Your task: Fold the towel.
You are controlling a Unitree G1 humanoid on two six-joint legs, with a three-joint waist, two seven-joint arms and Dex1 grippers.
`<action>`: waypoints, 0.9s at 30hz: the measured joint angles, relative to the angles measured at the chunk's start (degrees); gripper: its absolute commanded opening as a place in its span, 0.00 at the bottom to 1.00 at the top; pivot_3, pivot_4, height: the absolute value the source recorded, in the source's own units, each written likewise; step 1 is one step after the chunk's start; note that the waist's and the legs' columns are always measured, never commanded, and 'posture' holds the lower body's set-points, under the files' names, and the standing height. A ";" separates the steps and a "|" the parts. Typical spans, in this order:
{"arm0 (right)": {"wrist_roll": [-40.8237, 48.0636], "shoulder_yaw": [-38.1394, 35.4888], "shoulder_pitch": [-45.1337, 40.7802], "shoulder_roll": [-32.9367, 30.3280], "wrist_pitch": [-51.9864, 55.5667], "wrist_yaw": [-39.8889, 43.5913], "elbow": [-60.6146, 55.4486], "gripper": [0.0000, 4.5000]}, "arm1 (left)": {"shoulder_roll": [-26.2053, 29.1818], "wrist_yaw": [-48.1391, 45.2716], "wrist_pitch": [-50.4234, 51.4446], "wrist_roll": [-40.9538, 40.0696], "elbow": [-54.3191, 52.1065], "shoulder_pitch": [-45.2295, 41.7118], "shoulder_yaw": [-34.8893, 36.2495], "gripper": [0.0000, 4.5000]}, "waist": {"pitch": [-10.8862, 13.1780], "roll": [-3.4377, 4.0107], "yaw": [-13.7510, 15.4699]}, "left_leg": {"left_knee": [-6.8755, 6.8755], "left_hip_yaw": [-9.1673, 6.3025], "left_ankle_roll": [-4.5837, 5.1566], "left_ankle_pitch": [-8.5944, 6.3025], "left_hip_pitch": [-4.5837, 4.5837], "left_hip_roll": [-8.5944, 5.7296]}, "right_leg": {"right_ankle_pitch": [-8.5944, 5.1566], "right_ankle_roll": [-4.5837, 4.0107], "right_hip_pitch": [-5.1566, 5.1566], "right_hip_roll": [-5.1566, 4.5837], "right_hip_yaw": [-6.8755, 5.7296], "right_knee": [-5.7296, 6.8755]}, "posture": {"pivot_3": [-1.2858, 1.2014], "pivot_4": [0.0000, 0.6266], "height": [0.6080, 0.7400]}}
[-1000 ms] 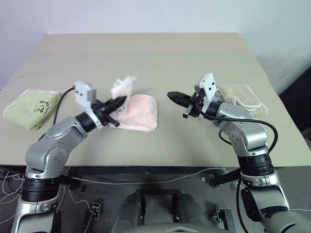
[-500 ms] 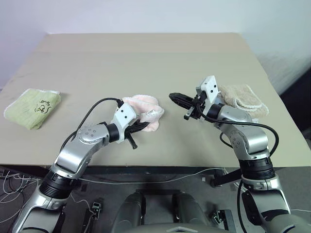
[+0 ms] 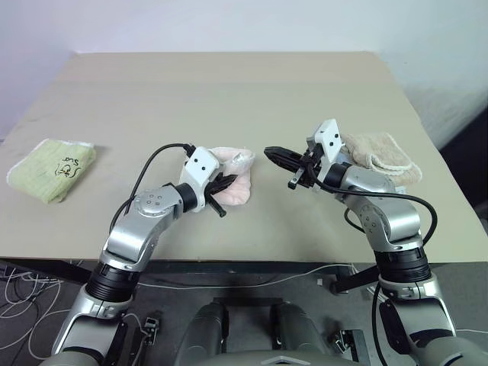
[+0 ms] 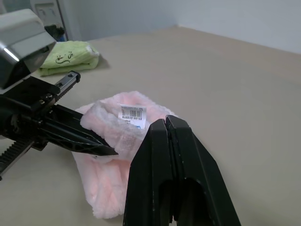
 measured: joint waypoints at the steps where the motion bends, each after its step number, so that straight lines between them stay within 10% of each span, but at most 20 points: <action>1: 0.00 0.01 0.00 0.00 0.01 -0.01 -0.01 0.00 | -0.13 -0.13 0.09 0.07 0.11 0.00 0.04 0.15 | 0.00 0.00 0.03 | 0.00 0.00 0.00 0.00 0.00 0.00 | 0.00 0.00 0.00 0.00 0.00 0.00 | 0.52 0.24 1.00; 12: -0.01 0.32 0.47 0.03 0.15 -0.62 -1.11 0.00 | 1.57 -7.83 3.97 -8.21 -3.88 3.01 5.56 0.99 | 0.00 0.00 -0.08 | 0.00 -0.01 0.00 0.00 0.00 0.03 | 0.00 0.00 -0.01 -0.01 0.01 0.01 | 0.52 0.24 1.00; 19: -0.13 0.81 0.47 0.03 0.37 -0.63 -1.10 0.00 | 1.91 -6.66 6.02 -16.00 -5.14 5.55 18.40 0.95 | 0.00 0.00 0.01 | 0.01 -0.02 0.00 0.00 0.00 0.03 | 0.00 0.00 0.00 -0.02 0.00 0.00 | 0.52 0.24 1.00; 27: -2.61 5.99 -6.67 5.88 -0.90 0.13 8.18 0.00 | 1.86 -2.62 0.49 -11.31 1.30 3.09 20.14 0.39 | 0.00 0.00 -0.03 | 0.02 -0.01 -0.02 0.01 0.00 0.01 | 0.00 0.00 -0.01 0.02 -0.02 0.02 | 0.52 0.24 1.00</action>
